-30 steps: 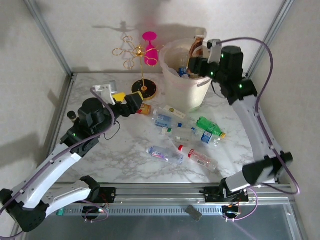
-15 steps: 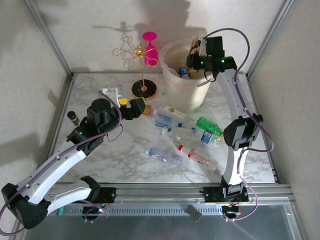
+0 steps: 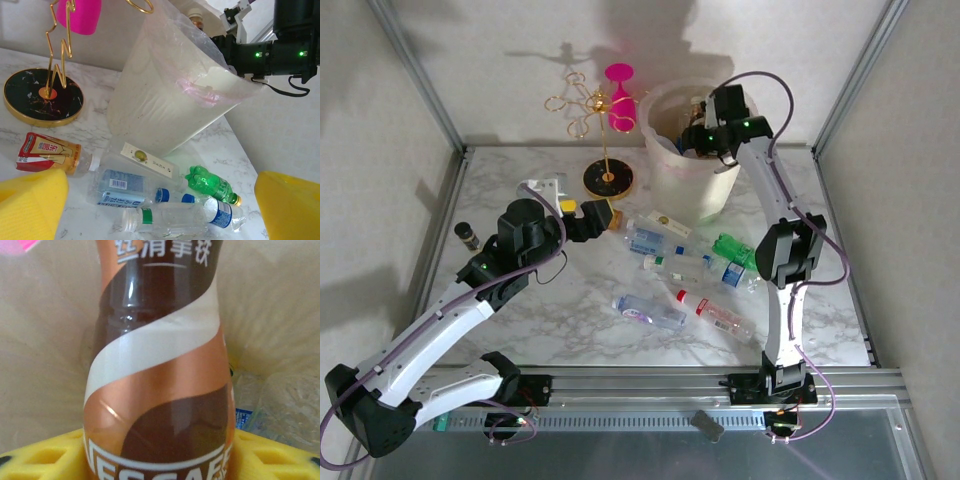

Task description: Put the plastic bottles in the bin

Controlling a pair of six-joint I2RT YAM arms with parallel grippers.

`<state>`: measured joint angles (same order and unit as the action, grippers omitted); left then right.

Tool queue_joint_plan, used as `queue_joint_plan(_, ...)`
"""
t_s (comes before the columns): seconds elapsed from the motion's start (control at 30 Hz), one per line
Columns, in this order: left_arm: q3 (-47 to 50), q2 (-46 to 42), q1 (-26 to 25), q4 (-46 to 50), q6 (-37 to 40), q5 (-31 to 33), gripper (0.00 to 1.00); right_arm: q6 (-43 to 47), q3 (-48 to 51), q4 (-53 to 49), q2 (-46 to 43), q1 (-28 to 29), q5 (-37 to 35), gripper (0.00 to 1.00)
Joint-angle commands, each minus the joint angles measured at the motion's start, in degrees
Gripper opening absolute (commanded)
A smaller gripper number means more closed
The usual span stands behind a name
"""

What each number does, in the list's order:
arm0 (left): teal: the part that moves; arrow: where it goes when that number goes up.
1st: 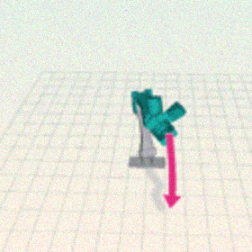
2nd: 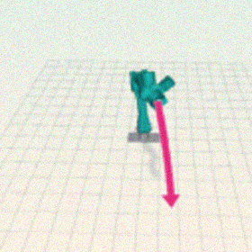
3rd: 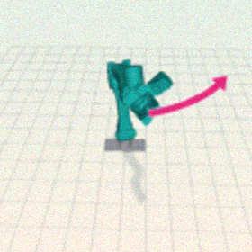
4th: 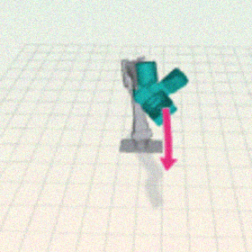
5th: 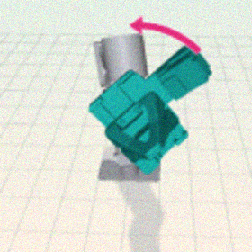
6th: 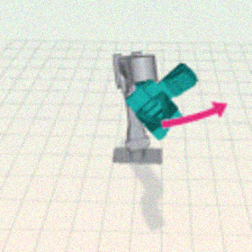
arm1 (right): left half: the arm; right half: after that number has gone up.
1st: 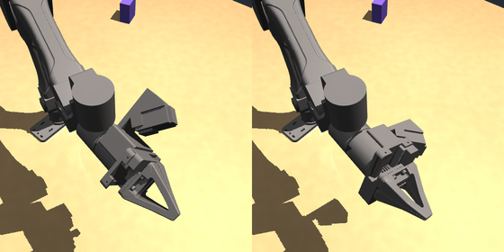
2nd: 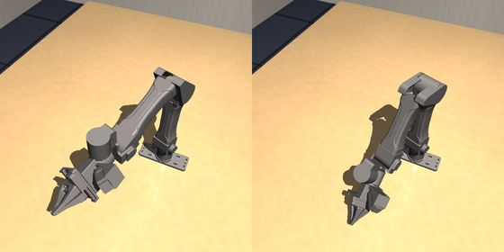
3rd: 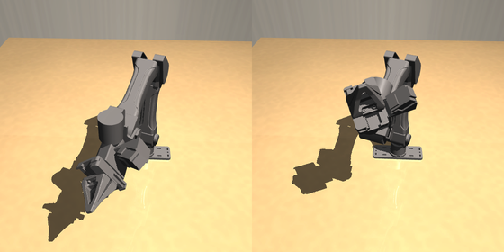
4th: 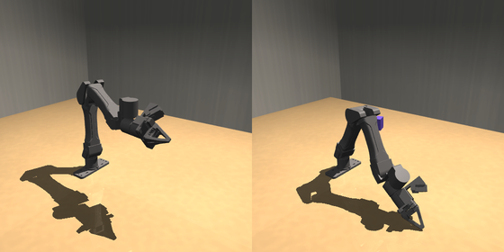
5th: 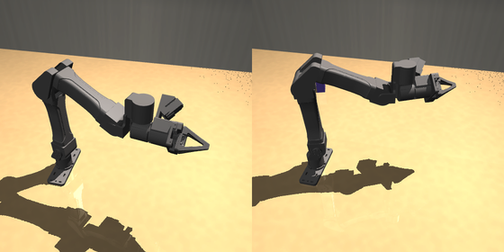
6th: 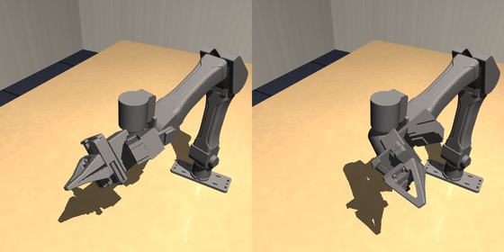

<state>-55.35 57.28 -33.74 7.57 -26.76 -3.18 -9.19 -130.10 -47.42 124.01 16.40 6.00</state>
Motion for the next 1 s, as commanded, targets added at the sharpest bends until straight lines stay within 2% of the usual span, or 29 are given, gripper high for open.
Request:
queue_joint_plan(0.0,0.4,-0.4,-0.4,-1.1,0.3,0.5,0.96,0.8,-1.9,-0.3,-0.2,0.6,-0.8,0.67)
queue_joint_plan(0.27,0.1,-0.6,-0.4,-0.5,0.1,2.4,0.97,0.7,-1.9,0.1,-3.7,0.7,-3.7,0.76)
queue_joint_plan(0.5,-1.2,-2.6,-0.4,1.6,-2.1,6.8,1.00,0.2,-0.8,2.2,-11.9,2.1,-7.7,0.82)
queue_joint_plan(0.8,0.4,-6.4,-0.4,3.9,-6.9,2.4,1.00,1.5,15.3,7.5,-28.8,5.4,-10.9,0.82)
queue_joint_plan(0.9,3.6,-8.2,-0.4,5.3,-9.3,2.9,1.00,1.5,23.7,9.5,-35.4,8.2,-10.9,0.81)
queue_joint_plan(0.97,6.5,-9.3,-0.4,6.4,-11.8,5.1,1.00,0.7,32.6,13.3,-41.9,10.3,-8.8,0.80)
